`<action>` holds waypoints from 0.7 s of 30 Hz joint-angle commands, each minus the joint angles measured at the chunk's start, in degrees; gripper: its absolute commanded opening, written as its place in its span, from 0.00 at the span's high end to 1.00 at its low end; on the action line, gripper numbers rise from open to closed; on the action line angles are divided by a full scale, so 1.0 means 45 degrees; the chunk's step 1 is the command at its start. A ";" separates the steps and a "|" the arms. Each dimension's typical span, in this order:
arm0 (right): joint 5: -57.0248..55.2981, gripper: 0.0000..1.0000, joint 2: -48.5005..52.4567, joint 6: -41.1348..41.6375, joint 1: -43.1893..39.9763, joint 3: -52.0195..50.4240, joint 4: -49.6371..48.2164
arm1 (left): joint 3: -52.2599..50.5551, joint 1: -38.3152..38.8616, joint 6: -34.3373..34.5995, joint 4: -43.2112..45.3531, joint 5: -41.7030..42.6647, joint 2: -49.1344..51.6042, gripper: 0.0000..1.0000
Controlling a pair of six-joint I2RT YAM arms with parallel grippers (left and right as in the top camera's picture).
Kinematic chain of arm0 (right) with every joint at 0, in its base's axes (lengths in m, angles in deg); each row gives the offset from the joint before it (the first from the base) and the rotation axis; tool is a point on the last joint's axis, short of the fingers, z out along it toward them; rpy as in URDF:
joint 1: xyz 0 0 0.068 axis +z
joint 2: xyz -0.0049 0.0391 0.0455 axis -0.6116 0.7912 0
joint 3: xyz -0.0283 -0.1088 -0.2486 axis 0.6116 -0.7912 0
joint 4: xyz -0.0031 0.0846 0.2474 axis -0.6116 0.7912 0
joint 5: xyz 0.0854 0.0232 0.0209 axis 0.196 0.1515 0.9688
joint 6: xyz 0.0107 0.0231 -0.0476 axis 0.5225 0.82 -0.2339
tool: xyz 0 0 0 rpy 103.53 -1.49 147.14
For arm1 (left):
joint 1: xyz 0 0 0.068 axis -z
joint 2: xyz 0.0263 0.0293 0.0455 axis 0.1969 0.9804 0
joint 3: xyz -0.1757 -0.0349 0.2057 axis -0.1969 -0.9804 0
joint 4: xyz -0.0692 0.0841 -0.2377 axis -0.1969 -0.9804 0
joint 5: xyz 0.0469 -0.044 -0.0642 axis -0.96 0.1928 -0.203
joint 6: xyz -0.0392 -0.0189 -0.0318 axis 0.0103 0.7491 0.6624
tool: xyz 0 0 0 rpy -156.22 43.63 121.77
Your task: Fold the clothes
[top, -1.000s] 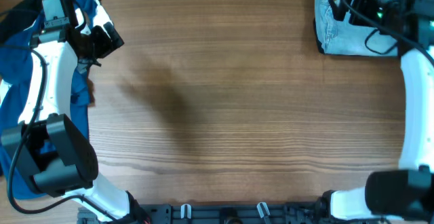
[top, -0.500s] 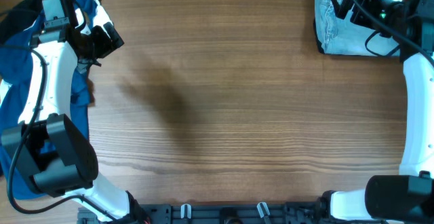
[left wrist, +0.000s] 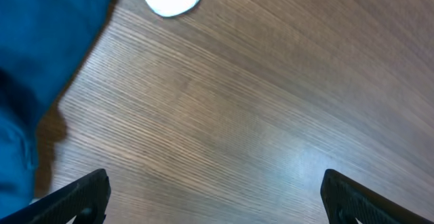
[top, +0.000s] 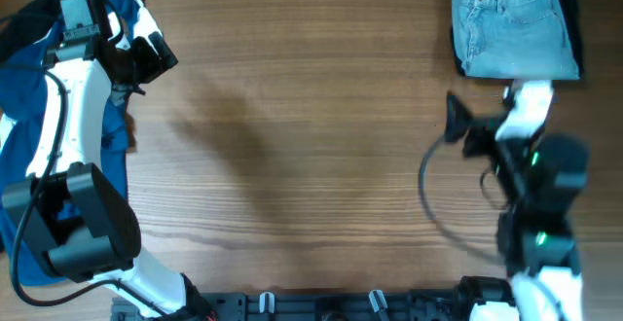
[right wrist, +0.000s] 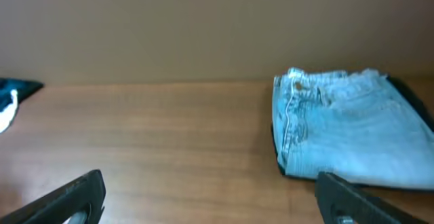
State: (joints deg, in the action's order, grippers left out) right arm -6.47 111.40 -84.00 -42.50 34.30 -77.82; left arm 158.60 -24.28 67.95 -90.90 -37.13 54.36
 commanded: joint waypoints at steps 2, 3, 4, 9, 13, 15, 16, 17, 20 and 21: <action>-0.0155 0.00 -0.3298 0.0777 0.0029 -0.3517 -0.1379 | -0.0058 -0.0010 -0.0262 0.0039 0.0019 0.0121 0.00; -0.0117 0.00 -0.3837 0.0772 0.0034 -0.4012 -0.1438 | -0.0058 -0.0010 -0.0262 0.0039 0.0019 0.0121 0.00; 0.0005 0.00 -0.4566 0.0767 0.0034 -0.4643 -0.1564 | -0.0058 -0.0010 -0.0262 0.0039 0.0019 0.0121 0.00; 0.0029 0.00 -0.7043 0.0767 0.0384 -0.6377 -0.1311 | -0.0058 -0.0010 -0.0262 0.0039 0.0019 0.0121 0.00; -0.0257 0.00 -0.7461 0.0729 0.0520 -0.6368 -0.0976 | -0.0058 -0.0010 -0.0262 0.0034 0.0019 0.0121 0.00; -0.0257 0.00 -0.7927 0.0733 0.0520 -0.6368 -0.0733 | -0.0058 -0.0010 -0.0262 0.0039 0.0019 0.0121 0.00; -0.0257 0.00 -0.8456 0.0729 0.0520 -0.6368 -0.0549 | -0.0058 -0.0010 -0.0262 0.0039 0.0019 0.0121 0.00; -0.0257 0.00 -0.8830 0.0733 0.0520 -0.6368 -0.0549 | -0.0058 -0.0010 -0.0262 0.0039 0.0019 0.0121 0.00; -0.0257 0.00 -0.9097 0.0733 0.0520 -0.6368 -0.0554 | -0.0058 -0.0010 -0.0262 0.0039 0.0019 0.0121 0.00; -0.0262 0.00 -0.9097 0.0729 0.0520 -0.6368 -0.0554 | -0.0058 -0.0010 -0.0262 0.0039 0.0019 0.0121 0.00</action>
State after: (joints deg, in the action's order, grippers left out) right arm -6.88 71.45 -81.40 -40.47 5.73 -80.18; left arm 158.60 -24.28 67.95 -90.86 -37.13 54.38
